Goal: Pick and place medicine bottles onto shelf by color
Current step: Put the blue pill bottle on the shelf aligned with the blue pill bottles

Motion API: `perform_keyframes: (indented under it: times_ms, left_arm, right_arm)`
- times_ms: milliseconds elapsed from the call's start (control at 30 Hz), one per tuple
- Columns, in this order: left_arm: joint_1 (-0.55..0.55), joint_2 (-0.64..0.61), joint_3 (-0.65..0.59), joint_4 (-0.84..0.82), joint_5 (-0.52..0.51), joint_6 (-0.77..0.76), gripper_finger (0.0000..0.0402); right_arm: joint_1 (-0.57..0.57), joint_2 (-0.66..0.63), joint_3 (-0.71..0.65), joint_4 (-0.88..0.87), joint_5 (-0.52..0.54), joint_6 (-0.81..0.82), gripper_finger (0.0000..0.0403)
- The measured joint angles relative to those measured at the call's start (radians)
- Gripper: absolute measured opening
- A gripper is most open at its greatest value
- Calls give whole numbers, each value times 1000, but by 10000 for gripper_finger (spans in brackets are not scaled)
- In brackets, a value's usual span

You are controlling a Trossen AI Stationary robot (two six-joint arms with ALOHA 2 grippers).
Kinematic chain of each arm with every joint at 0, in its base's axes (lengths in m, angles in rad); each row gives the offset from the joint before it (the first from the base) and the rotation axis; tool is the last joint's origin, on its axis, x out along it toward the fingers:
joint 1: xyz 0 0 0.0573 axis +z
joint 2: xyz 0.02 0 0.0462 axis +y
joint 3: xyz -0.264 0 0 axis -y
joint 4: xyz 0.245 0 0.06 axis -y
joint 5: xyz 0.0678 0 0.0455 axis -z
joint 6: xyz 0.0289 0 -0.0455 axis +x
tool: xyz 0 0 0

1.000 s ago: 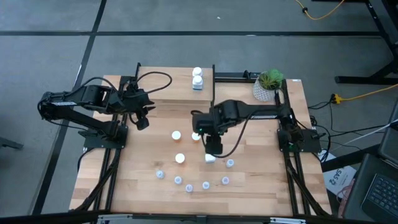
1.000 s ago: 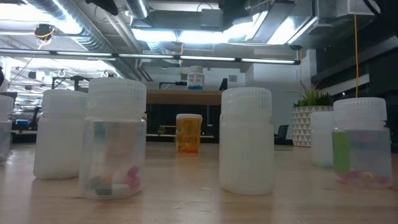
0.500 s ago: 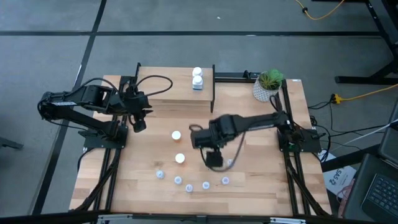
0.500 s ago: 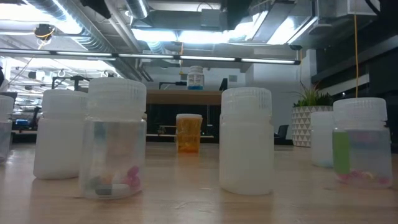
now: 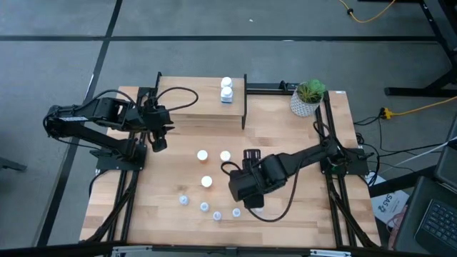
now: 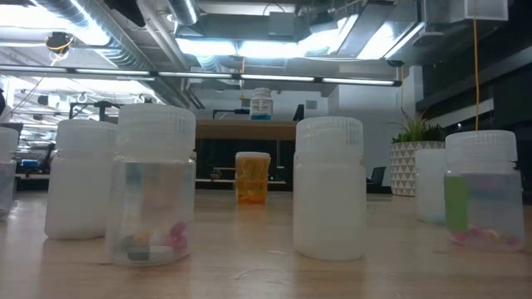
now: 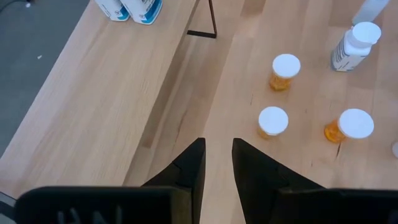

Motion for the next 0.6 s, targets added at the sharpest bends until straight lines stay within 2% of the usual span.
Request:
perform_keyframes:
  times_ms: [167, 267, 433, 600]
  left_arm:
    - [0, 0, 0, -10, 0, 0, 73]
    - [0, 0, 0, -15, 0, 0, 73]
    - [0, 0, 0, -16, 50, 0, 73]
    - [-1, 0, 0, -16, 52, 10, 73]
  right_arm:
    - [-18, -4, 0, 0, 80, -77, 259]
    - [-56, -42, 0, 0, 86, -95, 259]
    - [-88, -136, 0, -1, 86, -76, 259]
    - [-87, -177, 1, -1, 145, -37, 259]
